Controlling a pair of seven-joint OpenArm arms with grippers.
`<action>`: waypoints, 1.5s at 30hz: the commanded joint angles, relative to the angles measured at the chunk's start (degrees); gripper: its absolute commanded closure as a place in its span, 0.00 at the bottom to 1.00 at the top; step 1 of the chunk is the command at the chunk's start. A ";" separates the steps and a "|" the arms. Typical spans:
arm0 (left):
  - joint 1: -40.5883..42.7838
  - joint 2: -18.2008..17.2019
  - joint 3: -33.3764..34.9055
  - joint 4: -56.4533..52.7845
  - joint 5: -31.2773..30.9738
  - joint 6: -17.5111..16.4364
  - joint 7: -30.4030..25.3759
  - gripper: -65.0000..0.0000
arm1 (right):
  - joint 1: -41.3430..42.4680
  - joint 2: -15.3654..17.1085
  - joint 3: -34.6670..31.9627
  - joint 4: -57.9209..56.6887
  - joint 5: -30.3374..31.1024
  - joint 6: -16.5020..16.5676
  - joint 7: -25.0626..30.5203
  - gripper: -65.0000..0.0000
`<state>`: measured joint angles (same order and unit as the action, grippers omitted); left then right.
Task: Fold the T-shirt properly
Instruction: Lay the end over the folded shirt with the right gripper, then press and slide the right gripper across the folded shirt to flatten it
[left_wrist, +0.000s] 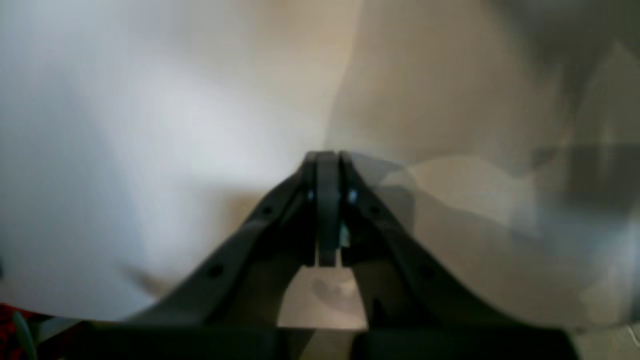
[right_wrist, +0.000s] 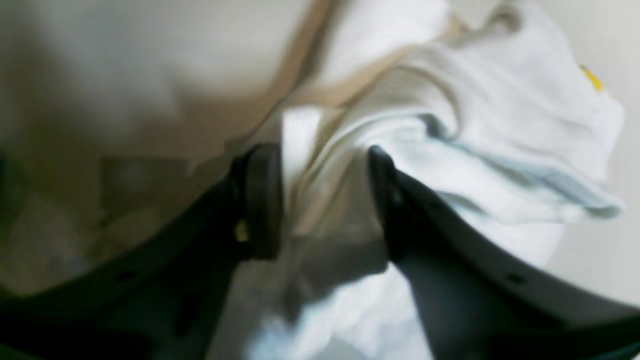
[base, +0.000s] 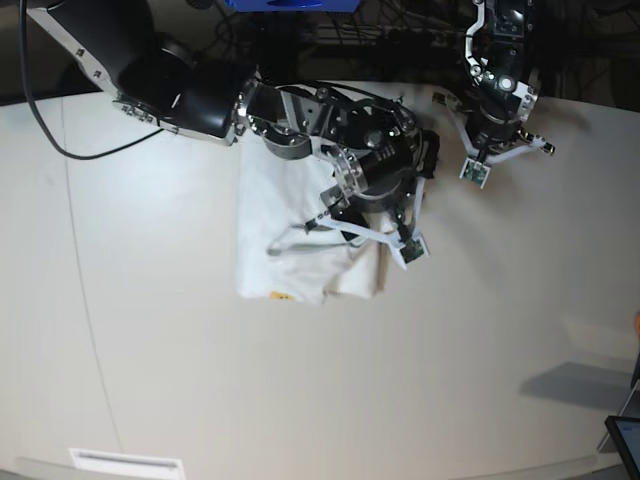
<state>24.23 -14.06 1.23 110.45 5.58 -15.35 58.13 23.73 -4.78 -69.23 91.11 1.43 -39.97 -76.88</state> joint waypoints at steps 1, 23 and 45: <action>-0.27 -0.22 0.39 -0.87 -0.09 0.10 0.03 1.00 | 1.46 -1.07 -0.61 2.47 -0.68 -0.03 0.97 0.53; 0.87 -0.48 -6.91 -5.27 -0.62 0.10 -3.93 1.00 | -7.59 8.16 27.34 21.99 -0.51 -0.03 3.69 0.97; 2.45 -0.57 -14.82 -4.83 -0.62 0.10 -4.63 1.00 | -21.48 10.80 37.89 20.05 -0.42 -0.03 18.99 0.98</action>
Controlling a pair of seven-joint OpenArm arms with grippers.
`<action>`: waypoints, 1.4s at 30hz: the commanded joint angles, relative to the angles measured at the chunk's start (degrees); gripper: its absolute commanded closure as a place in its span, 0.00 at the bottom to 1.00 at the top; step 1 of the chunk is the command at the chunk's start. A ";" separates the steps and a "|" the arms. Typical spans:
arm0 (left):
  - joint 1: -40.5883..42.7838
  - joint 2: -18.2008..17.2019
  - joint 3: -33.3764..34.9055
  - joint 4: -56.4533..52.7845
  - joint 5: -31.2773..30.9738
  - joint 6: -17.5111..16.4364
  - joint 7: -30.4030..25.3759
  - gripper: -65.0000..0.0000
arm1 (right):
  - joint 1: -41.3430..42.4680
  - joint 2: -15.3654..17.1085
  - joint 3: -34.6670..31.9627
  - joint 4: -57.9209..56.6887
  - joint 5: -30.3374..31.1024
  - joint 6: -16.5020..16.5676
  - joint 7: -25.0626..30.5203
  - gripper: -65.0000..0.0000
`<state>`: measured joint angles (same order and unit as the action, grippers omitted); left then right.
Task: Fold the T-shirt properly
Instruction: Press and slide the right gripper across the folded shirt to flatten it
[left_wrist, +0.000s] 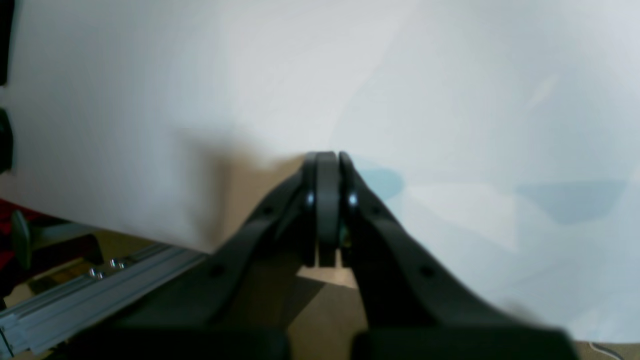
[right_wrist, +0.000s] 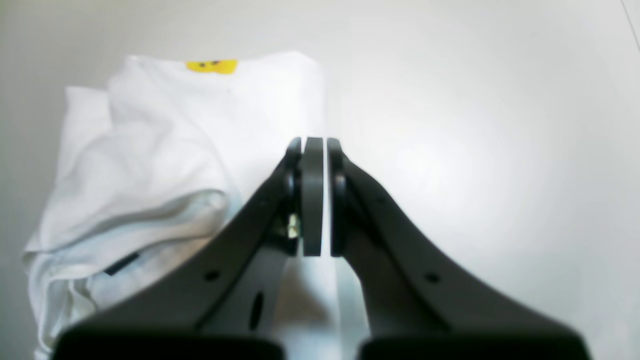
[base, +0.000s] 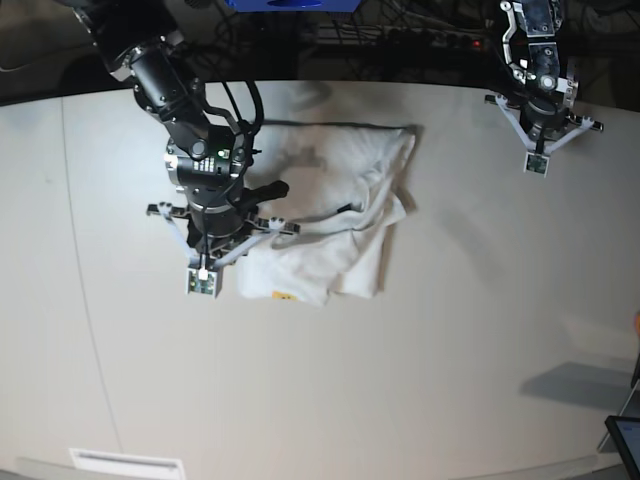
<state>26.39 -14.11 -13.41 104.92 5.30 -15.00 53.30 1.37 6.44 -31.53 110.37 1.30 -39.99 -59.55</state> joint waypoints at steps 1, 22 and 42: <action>0.29 -0.53 -0.17 0.70 -0.33 -0.25 0.20 1.00 | 0.35 -0.59 0.45 0.27 -0.29 -0.01 2.36 0.98; 0.29 -0.53 0.00 0.70 -0.33 -0.25 0.20 1.00 | 0.52 -4.63 -2.54 -9.14 -0.20 -0.01 5.62 0.98; 0.29 -0.53 -0.17 0.70 -0.33 -0.25 0.20 1.00 | 2.90 -9.21 -6.58 -10.63 -0.20 -0.01 6.67 0.98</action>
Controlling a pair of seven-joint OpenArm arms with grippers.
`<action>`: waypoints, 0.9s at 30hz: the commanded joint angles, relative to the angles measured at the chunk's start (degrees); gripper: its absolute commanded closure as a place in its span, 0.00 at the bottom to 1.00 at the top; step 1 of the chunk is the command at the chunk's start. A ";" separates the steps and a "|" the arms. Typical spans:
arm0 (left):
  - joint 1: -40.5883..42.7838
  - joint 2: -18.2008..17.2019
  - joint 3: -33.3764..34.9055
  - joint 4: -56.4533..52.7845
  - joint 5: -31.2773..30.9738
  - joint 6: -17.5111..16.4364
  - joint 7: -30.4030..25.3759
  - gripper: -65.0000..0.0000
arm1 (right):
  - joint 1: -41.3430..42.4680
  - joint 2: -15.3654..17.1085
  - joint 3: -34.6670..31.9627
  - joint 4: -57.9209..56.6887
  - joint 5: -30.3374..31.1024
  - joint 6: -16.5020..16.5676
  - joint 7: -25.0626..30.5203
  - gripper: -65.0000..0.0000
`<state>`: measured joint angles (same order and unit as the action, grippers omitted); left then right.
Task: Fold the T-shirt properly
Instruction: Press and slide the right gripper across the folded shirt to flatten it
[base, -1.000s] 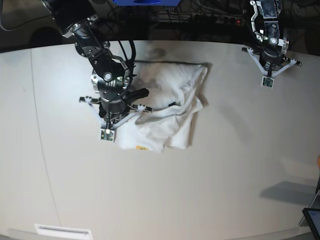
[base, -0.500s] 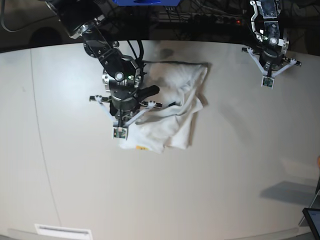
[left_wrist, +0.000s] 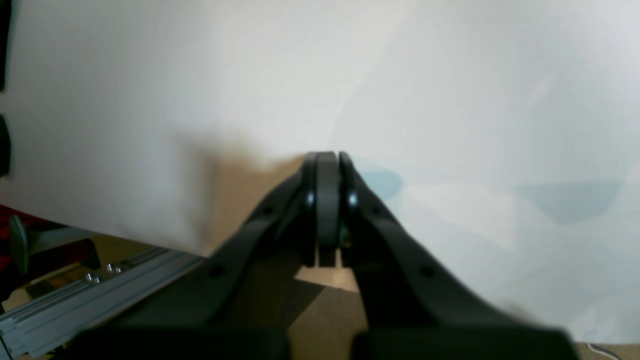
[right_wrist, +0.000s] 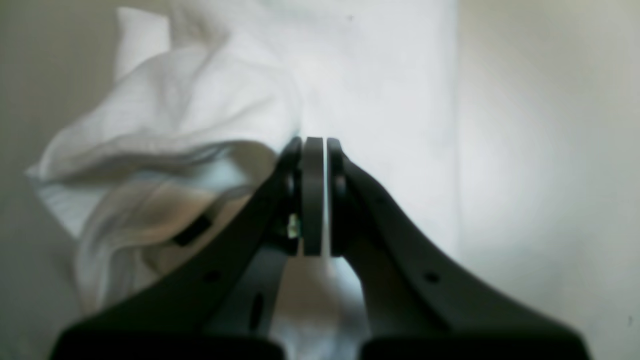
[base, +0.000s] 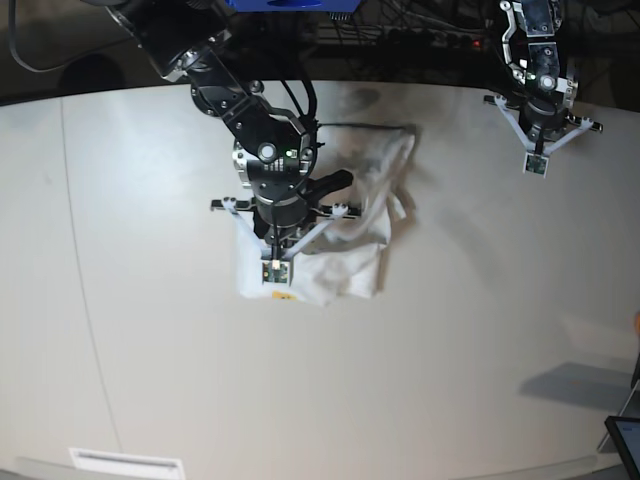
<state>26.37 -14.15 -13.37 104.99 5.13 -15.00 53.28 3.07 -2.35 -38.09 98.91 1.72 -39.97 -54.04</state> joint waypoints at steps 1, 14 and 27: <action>0.31 -0.48 -0.22 0.64 -0.16 -0.25 0.22 1.00 | 1.54 -0.51 -0.02 0.56 -0.62 -0.03 1.16 0.98; 0.31 -0.48 -0.39 0.64 0.28 -0.25 0.22 1.00 | 4.45 -2.71 -3.98 -4.36 -0.62 -0.03 1.25 0.98; 0.22 -0.57 -0.39 0.64 -0.16 -0.25 0.22 1.00 | 5.85 -3.41 -5.74 -8.32 -0.62 -0.03 3.71 0.98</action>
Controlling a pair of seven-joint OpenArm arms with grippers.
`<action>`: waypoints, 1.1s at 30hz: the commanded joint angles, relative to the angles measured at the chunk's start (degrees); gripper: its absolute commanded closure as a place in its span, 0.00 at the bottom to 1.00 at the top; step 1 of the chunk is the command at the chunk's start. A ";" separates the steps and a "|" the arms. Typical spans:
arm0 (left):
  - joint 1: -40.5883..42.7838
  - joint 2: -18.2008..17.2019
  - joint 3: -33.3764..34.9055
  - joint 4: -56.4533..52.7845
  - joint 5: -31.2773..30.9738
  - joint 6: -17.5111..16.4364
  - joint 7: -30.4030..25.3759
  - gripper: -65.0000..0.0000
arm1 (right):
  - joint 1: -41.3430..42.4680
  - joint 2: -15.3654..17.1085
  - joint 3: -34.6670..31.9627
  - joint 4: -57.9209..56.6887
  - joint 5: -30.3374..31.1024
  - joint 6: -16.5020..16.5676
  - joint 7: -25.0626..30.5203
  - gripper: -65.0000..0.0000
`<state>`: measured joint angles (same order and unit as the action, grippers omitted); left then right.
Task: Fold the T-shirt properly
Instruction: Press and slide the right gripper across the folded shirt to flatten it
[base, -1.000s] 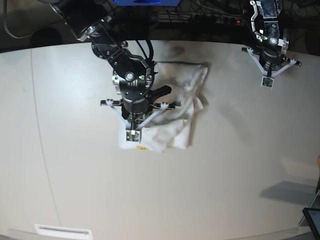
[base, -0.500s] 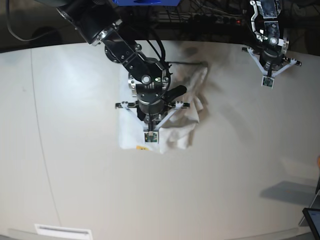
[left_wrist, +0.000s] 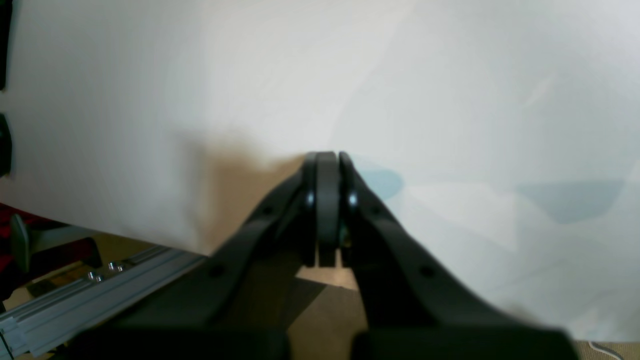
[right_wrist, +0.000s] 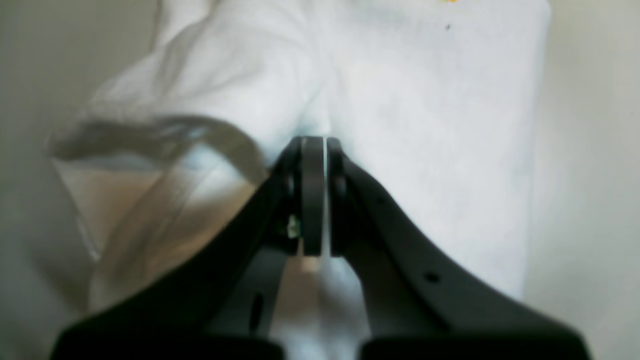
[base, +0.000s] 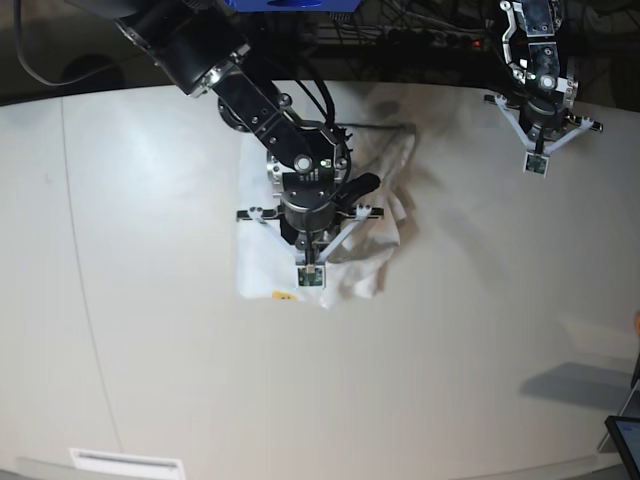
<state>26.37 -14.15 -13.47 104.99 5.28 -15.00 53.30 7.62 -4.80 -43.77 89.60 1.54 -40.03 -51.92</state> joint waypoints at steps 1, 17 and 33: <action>0.22 -0.57 -0.28 0.64 -0.31 -0.25 0.20 1.00 | 1.57 -0.96 -0.41 0.99 -0.44 0.03 1.59 0.98; 0.31 -0.57 -0.28 0.64 -0.31 -0.25 0.20 1.00 | 7.28 -1.31 -3.31 -6.22 6.85 0.03 4.84 1.00; 0.22 -0.40 -0.02 0.64 -0.31 -0.25 0.20 1.00 | 9.04 -1.75 -6.47 -7.45 6.94 0.03 5.90 1.00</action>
<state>26.37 -14.13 -13.39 104.99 5.15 -15.00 53.30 15.20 -5.65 -50.28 81.12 9.08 -39.97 -47.57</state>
